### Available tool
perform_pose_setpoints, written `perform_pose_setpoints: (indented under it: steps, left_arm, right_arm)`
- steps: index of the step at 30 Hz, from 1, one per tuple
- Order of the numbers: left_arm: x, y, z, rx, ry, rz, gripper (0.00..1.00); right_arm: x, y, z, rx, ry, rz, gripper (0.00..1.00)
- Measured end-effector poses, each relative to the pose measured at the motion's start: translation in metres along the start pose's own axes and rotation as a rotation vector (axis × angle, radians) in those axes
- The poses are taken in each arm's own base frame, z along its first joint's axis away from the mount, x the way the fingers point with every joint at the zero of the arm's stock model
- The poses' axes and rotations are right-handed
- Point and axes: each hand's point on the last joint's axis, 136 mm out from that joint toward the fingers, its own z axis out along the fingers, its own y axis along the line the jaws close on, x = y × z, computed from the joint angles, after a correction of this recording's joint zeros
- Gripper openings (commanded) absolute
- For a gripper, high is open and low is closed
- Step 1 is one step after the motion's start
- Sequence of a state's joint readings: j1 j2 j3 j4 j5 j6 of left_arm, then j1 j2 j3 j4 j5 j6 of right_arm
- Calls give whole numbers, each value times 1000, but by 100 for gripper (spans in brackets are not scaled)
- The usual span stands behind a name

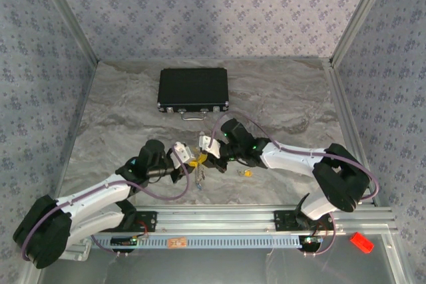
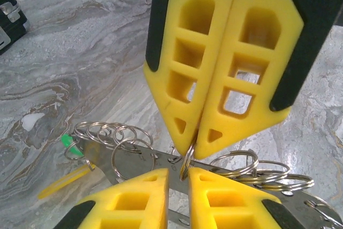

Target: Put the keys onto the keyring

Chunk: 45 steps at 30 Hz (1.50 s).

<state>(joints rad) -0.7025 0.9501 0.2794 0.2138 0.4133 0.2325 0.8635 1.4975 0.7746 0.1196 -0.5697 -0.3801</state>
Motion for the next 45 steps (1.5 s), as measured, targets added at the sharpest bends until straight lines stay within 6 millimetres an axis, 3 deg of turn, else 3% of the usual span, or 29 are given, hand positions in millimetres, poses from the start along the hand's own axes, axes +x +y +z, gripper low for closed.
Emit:
perform_pose_setpoints:
  steps: [6,12,17,21,24,31,38,45]
  left_arm:
    - [0,-4,0,21,-3,18,13]
    - [0,-6,0,31,-11,38,0]
    - [1,-6,0,30,-14,56,0]
    - [1,-9,0,23,-23,99,0]
    - [1,-10,-1,18,-26,139,0]
    - [2,-9,-2,-4,-31,189,0]
    - [4,-11,-2,-7,-30,209,0]
    - [3,-11,-2,-8,-33,210,0]
  right_arm:
    - [-1,5,2,-10,0,-9,0]
    - [-1,6,3,-13,1,-11,0]
    - [-1,6,3,-16,1,-10,0]
    - [-1,6,3,-17,-2,-5,32]
    - [-2,4,0,-5,-14,-2,43]
    - [8,-5,-19,96,0,-9,37]
    - [35,12,-17,132,63,-93,26]
    - [25,14,-13,151,38,-153,28]
